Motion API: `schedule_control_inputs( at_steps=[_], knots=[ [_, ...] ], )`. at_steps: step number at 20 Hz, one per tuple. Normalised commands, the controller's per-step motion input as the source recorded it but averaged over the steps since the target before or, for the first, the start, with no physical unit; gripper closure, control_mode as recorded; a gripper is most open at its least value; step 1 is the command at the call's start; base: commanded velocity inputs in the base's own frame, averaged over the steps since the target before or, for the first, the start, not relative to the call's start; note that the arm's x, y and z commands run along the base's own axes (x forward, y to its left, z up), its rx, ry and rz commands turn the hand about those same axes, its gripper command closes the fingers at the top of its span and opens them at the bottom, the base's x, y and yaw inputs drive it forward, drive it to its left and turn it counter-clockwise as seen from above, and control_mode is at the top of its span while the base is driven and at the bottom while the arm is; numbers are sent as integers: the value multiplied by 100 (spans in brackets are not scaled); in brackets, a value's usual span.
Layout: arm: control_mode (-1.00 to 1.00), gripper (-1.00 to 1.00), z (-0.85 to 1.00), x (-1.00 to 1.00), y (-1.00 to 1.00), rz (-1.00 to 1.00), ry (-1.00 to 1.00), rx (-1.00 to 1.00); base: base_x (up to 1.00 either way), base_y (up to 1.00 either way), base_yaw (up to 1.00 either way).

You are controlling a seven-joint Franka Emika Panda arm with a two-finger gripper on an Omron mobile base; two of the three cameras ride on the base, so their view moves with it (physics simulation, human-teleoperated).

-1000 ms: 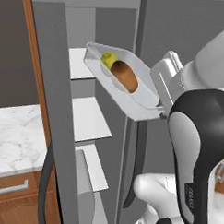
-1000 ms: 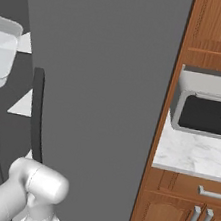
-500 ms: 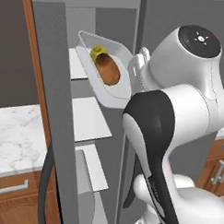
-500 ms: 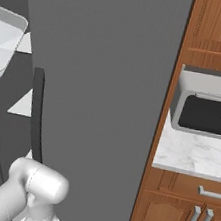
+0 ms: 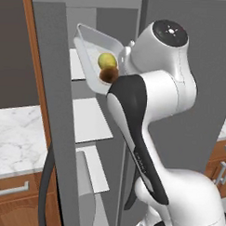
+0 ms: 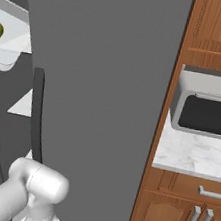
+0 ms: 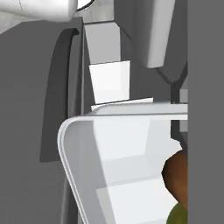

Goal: Take the lemon and potato out of the freezer and place them in the tupperware container on the counter. Then put the tupperware containing the vegetables back in the freezer.

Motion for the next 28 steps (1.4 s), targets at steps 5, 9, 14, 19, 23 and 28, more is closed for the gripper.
schedule_control_inputs(
  at_steps=[5, 9, 14, 19, 23, 28],
  knots=[
    [-100, 100, -8, 66, 5, 0, 0, 4, 0, 0, 0],
    [-100, 100, -13, 69, 14, 0, 0, 1, 0, 0, 0],
    [-100, 100, -6, 71, 21, 0, 0, 0, 0, 0, 0],
    [-100, 100, 0, 78, 20, 0, 0, 0, 0, 0, 0],
    [-100, 100, -4, 79, 19, 0, 0, 0, 0, 0, 0],
    [-100, 100, -4, 75, 18, -1, 0, 0, 0, 0, 0]
  ],
)
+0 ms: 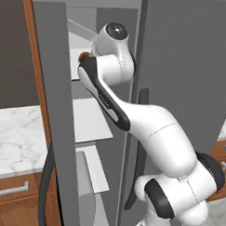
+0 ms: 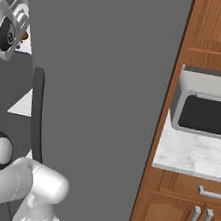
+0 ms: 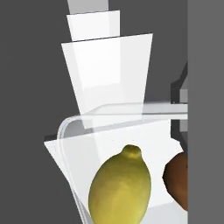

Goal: Take the lemon and potato out of the freezer and place them in the tupperware container on the counter. Then put the tupperware containing the vegetables back in the freezer.

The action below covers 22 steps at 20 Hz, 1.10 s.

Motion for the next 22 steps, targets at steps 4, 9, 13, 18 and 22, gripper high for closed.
schedule_control_inputs(
  at_steps=[4, 9, 13, 18, 22],
  knots=[
    [-100, 100, -3, 67, 17, -3, 0, 0, 0, 0, 0],
    [-100, 100, -6, 48, 10, -5, 0, 0, 0, 0, 0],
    [-100, 100, -10, 52, 6, -7, 0, 0, 0, 0, 0],
    [-100, 100, -16, 47, 4, -5, 0, 0, 0, 0, 0],
    [-100, -100, -23, 31, 11, -2, 0, 0, 0, 0, 0]
  ],
)
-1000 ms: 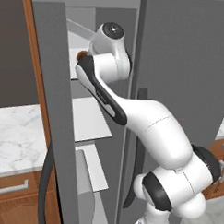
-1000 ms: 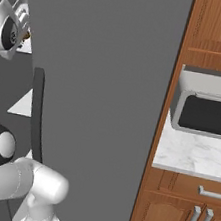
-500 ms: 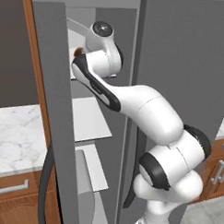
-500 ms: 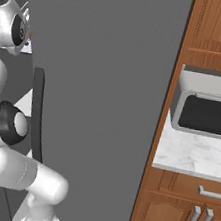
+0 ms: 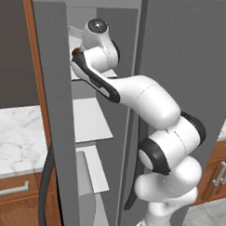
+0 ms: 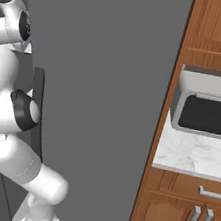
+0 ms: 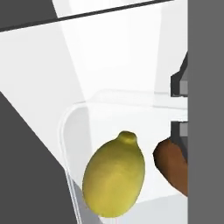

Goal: Take the lemon and potato out of the freezer and place them in the tupperware container on the counter. Then put the tupperware containing the vegetables back in the freezer.

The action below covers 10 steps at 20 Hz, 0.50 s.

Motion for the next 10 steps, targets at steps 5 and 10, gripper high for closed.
schedule_control_inputs(
  at_steps=[5, 10],
  knots=[
    [-100, -100, -22, 27, 4, -1, 0, 0, 0, 0, 0],
    [-100, -100, -13, 16, 0, 0, -5, 0, 0, 0, 0]
  ],
)
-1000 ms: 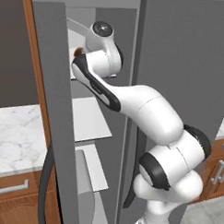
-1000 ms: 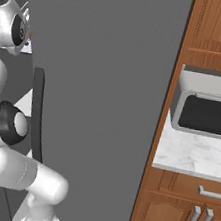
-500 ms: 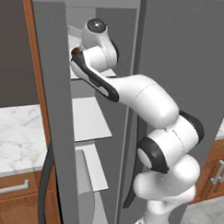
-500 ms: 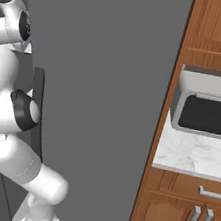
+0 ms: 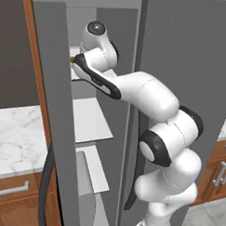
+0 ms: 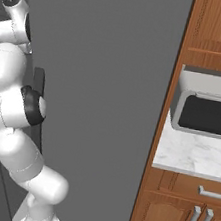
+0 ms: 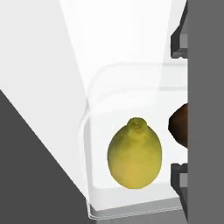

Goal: Take the lemon and potato out of the freezer and place them in the tupperware container on the counter. Then put the tupperware containing the vegetables back in the freezer.

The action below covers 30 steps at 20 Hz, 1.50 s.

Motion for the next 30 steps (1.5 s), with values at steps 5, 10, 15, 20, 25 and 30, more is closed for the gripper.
schedule_control_inputs(
  at_steps=[5, 10, 15, 20, 25, 30],
  knots=[
    [-100, -100, 11, -53, 0, 0, -16, 0, 0, 0, 0],
    [-100, -100, 45, -94, 0, -1, -12, 0, 0, 0, 0],
    [-100, -100, 47, -99, -22, -3, -1, 2, 0, 0, 0],
    [-100, -100, 51, -100, -50, -1, 0, 8, 0, 0, 0],
    [-100, -100, 45, -100, -65, 0, 0, 9, 0, 0, 0],
    [-100, -100, 12, -100, -82, 0, 0, 6, 0, 0, 0]
  ],
)
